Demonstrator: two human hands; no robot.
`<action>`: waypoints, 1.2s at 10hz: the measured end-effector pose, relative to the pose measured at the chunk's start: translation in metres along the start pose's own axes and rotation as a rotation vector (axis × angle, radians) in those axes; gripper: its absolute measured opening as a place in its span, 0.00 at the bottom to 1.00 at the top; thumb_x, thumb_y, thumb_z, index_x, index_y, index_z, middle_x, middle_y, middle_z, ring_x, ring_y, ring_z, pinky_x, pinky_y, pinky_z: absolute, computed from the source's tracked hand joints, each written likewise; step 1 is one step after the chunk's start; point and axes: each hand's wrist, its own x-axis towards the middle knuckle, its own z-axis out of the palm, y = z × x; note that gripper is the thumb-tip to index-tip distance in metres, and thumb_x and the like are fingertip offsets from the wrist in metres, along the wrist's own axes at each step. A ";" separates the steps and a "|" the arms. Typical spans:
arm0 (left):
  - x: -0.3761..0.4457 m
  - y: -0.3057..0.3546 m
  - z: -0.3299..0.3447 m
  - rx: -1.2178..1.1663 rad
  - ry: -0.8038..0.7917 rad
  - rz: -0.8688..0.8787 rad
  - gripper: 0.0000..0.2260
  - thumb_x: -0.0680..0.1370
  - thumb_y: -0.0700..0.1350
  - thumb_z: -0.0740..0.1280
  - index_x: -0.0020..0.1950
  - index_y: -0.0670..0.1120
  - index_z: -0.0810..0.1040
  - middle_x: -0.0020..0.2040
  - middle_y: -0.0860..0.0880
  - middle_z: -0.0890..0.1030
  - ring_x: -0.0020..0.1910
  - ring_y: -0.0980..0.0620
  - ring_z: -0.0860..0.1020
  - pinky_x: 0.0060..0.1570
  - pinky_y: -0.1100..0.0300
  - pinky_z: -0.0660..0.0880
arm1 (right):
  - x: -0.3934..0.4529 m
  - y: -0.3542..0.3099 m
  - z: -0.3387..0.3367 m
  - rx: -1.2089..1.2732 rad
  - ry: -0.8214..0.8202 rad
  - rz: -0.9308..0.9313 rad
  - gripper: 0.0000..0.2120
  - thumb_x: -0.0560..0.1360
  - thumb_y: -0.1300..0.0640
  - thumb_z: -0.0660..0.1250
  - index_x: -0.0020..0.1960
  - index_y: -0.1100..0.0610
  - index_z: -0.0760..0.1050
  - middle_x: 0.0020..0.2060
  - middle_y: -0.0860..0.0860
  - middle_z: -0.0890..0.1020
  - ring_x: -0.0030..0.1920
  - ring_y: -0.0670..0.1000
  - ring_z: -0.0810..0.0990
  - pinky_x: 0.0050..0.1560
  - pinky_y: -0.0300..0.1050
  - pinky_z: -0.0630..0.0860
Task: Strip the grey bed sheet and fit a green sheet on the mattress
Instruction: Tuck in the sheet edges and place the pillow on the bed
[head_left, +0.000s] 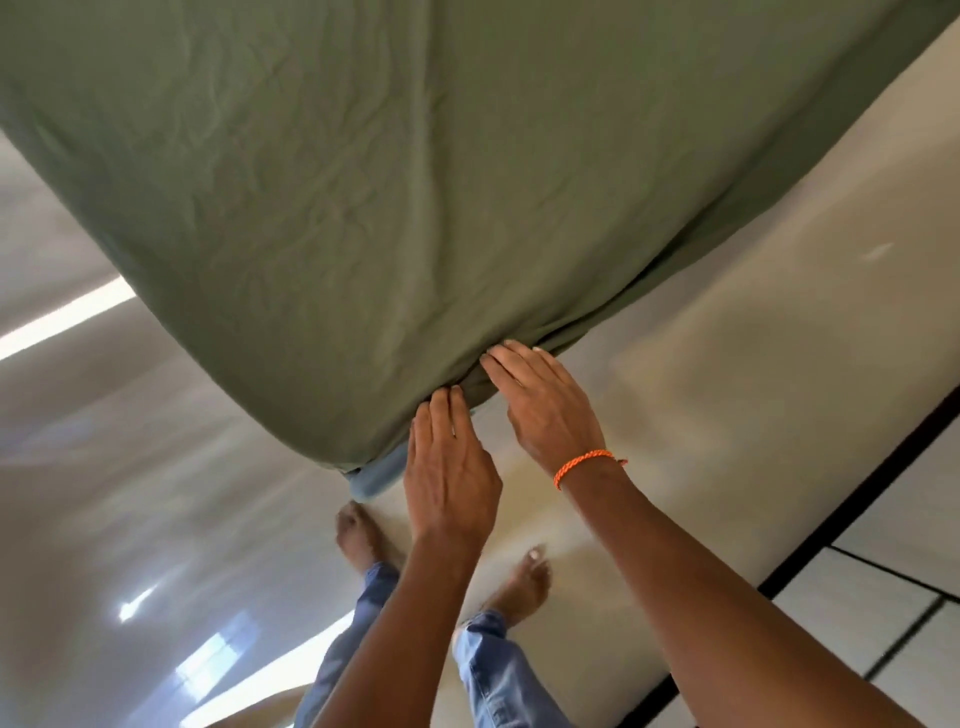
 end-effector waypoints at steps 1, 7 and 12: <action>0.007 0.003 -0.008 -0.040 0.026 -0.050 0.28 0.80 0.40 0.66 0.80 0.37 0.67 0.78 0.38 0.70 0.76 0.38 0.69 0.75 0.44 0.70 | 0.019 0.004 -0.010 -0.092 -0.146 -0.039 0.31 0.75 0.60 0.57 0.79 0.57 0.66 0.75 0.53 0.71 0.78 0.55 0.65 0.80 0.53 0.60; 0.062 0.041 -0.057 -0.052 -0.048 -0.420 0.08 0.79 0.40 0.66 0.51 0.44 0.85 0.48 0.38 0.85 0.49 0.34 0.83 0.45 0.46 0.79 | 0.040 0.048 -0.043 -0.047 -0.192 -0.330 0.20 0.77 0.62 0.55 0.65 0.54 0.76 0.56 0.53 0.80 0.60 0.58 0.78 0.62 0.53 0.73; 0.066 0.136 0.000 -0.437 0.189 -0.432 0.29 0.77 0.37 0.69 0.77 0.45 0.67 0.76 0.45 0.66 0.74 0.44 0.67 0.69 0.46 0.74 | 0.052 0.098 -0.030 2.033 0.005 1.396 0.02 0.82 0.61 0.67 0.50 0.58 0.75 0.39 0.55 0.81 0.38 0.51 0.82 0.38 0.45 0.75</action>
